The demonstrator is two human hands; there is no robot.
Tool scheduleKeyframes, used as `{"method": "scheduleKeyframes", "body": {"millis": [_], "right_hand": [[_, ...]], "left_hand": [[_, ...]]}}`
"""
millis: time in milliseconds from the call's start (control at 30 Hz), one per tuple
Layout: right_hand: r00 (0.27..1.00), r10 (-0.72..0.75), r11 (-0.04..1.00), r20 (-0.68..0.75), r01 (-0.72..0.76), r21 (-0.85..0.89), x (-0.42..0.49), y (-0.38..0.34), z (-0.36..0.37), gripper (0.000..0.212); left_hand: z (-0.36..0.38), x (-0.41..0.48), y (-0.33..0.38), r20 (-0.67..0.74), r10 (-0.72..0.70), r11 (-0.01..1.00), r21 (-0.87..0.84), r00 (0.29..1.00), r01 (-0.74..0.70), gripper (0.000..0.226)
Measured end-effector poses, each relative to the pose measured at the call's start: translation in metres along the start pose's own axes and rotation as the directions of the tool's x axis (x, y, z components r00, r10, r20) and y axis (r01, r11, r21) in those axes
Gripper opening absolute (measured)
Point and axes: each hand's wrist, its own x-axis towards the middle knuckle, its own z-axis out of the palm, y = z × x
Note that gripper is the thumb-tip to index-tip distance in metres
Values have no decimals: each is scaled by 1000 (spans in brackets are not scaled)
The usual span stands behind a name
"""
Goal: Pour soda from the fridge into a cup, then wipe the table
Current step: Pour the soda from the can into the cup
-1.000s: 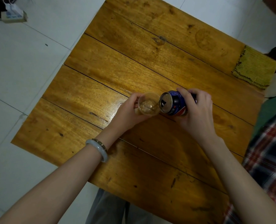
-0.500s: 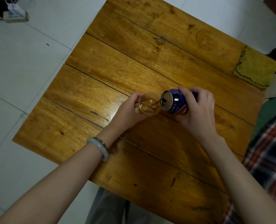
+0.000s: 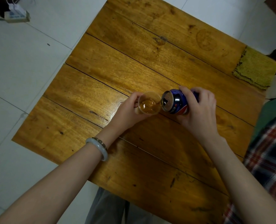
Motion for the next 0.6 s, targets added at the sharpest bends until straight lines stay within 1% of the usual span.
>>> {"method": "scheduleKeyframes", "body": {"millis": [300, 600], "right_hand": [[1000, -7, 1000, -6, 7, -4, 1, 0, -2, 78], [1000, -5, 1000, 1, 5, -10, 1, -2, -4, 80]], "left_hand": [[0, 0, 0, -3, 22, 1000, -5, 1000, -22, 58], [-1, 0, 1, 10, 7, 1000, -3, 1000, -7, 57]]}}
